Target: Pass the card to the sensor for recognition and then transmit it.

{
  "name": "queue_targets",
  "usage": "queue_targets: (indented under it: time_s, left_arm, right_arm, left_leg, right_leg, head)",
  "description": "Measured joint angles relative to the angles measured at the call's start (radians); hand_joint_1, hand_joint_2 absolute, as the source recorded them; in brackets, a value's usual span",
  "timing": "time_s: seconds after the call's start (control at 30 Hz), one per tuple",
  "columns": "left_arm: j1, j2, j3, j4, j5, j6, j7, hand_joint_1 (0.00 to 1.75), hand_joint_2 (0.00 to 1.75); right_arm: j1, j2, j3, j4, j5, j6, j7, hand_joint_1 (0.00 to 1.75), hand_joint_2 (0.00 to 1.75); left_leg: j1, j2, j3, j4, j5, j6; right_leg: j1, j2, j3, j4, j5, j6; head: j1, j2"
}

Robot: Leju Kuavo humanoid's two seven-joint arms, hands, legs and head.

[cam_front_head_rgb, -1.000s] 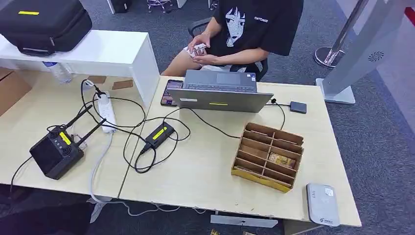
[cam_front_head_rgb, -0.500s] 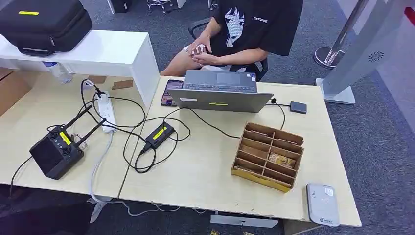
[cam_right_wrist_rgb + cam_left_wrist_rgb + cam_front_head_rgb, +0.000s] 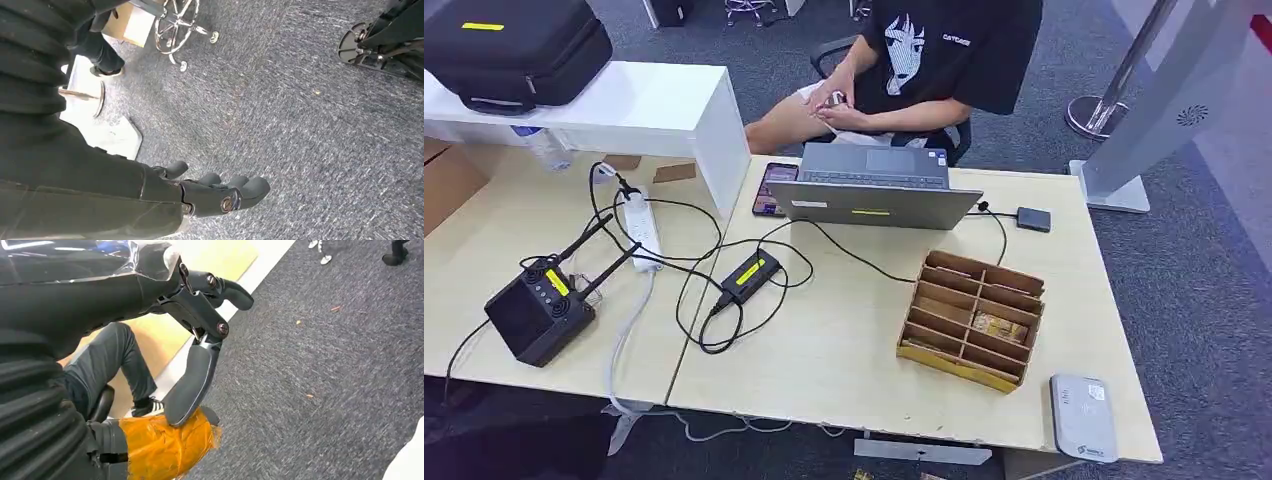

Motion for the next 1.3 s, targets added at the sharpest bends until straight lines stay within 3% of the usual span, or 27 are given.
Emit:
queue_targets:
  time_s: [0.13,0.17,0.2,0.23,0.27,0.3,0.6,0.9,0.93,0.97,1.0,1.3]
  left_arm:
    - [0.000,-0.002,0.000,-0.003,-0.002,0.000,0.000,0.00,1.75]
    - [0.000,-0.002,0.000,-0.003,-0.002,0.000,0.000,0.66,1.75]
    - [-0.001,-0.002,0.000,-0.003,0.002,0.000,0.000,1.75,1.75]
    - [-0.001,-0.002,0.000,-0.003,0.007,0.000,0.000,1.75,1.75]
    - [-0.001,-0.002,0.000,-0.003,0.010,0.000,-0.001,1.75,1.75]
    - [-0.001,-0.002,0.000,-0.003,0.018,0.000,-0.006,1.75,1.75]
    - [-0.001,-0.002,0.000,-0.003,0.024,0.000,-0.014,1.75,1.75]
    - [-0.001,-0.002,0.000,-0.003,0.024,0.000,-0.015,1.75,1.75]
    - [-0.001,-0.002,0.000,-0.003,0.024,0.000,-0.015,1.75,1.75]
    - [-0.001,-0.002,0.000,-0.003,0.024,0.000,-0.015,0.70,1.75]
    - [-0.001,-0.002,0.000,-0.003,0.024,0.000,-0.015,0.02,1.75]
    - [-0.001,-0.003,0.000,-0.003,0.015,0.000,-0.008,0.00,1.75]
  right_arm:
    - [0.000,0.000,0.000,0.000,0.000,-0.001,0.002,0.00,1.75]
    - [0.000,0.000,0.000,0.000,0.000,-0.001,0.002,0.00,1.75]
    - [0.000,0.000,0.000,0.000,0.000,-0.001,0.002,0.00,1.75]
    - [0.000,0.000,0.000,0.000,0.000,0.000,0.002,0.00,1.75]
    - [0.000,0.000,0.000,0.000,0.000,0.000,0.002,1.47,1.75]
    - [0.000,0.000,0.000,0.000,0.000,0.005,-0.001,1.55,1.75]
    - [0.000,0.000,0.000,0.000,0.002,0.021,-0.018,1.47,1.75]
    - [0.000,0.000,0.001,0.000,0.002,0.019,-0.018,1.55,1.75]
    - [0.000,0.000,0.001,0.000,0.002,0.019,-0.018,1.45,1.75]
    - [0.000,0.000,0.001,0.000,0.002,0.019,-0.018,0.16,1.75]
    - [0.000,0.000,0.001,0.000,0.002,0.019,-0.018,0.00,1.75]
    - [0.000,0.004,0.001,0.000,0.001,0.005,-0.011,0.00,1.75]
  left_leg:
    - [0.000,0.000,0.000,0.000,0.000,0.000]
    - [0.000,0.000,0.000,0.000,0.000,0.000]
    - [0.000,0.000,0.000,0.000,0.000,0.000]
    - [0.000,0.000,0.000,0.000,0.000,0.000]
    - [0.000,0.000,0.000,0.000,0.000,0.000]
    - [0.000,0.000,0.000,0.000,0.000,0.000]
    - [0.000,0.000,0.000,0.000,0.000,0.000]
    - [0.000,0.000,0.000,0.000,0.000,0.000]
    - [0.000,0.000,0.000,0.000,0.000,0.000]
    - [0.000,0.000,0.000,0.000,0.000,0.000]
    - [0.000,0.000,0.000,0.000,0.000,0.000]
    - [0.000,0.000,0.000,0.000,0.000,0.000]
  right_leg:
    - [0.000,0.000,0.000,0.000,0.000,0.000]
    - [0.000,0.000,0.000,0.000,0.000,0.000]
    - [0.000,0.000,0.000,0.000,0.000,0.000]
    - [0.000,0.000,0.000,0.000,0.000,0.000]
    - [0.000,0.000,0.000,0.000,0.000,0.000]
    - [0.000,0.000,0.000,0.000,0.000,0.000]
    - [0.000,0.000,0.000,0.000,0.000,0.000]
    - [0.000,0.000,0.000,0.000,0.000,0.000]
    - [0.000,0.000,0.000,0.000,0.000,0.000]
    - [0.000,0.000,0.000,0.000,0.000,0.000]
    - [0.000,0.000,0.000,0.000,0.000,0.000]
    - [0.000,0.000,0.000,0.000,0.000,0.000]
  head:
    - [0.000,0.000]
    - [0.000,0.000]
    - [0.000,0.000]
    - [0.000,0.000]
    - [0.000,0.000]
    - [0.000,0.000]
    - [0.000,0.000]
    - [0.000,0.000]
    - [0.000,0.000]
    - [0.000,0.000]
    - [0.000,0.000]
    - [0.000,0.000]
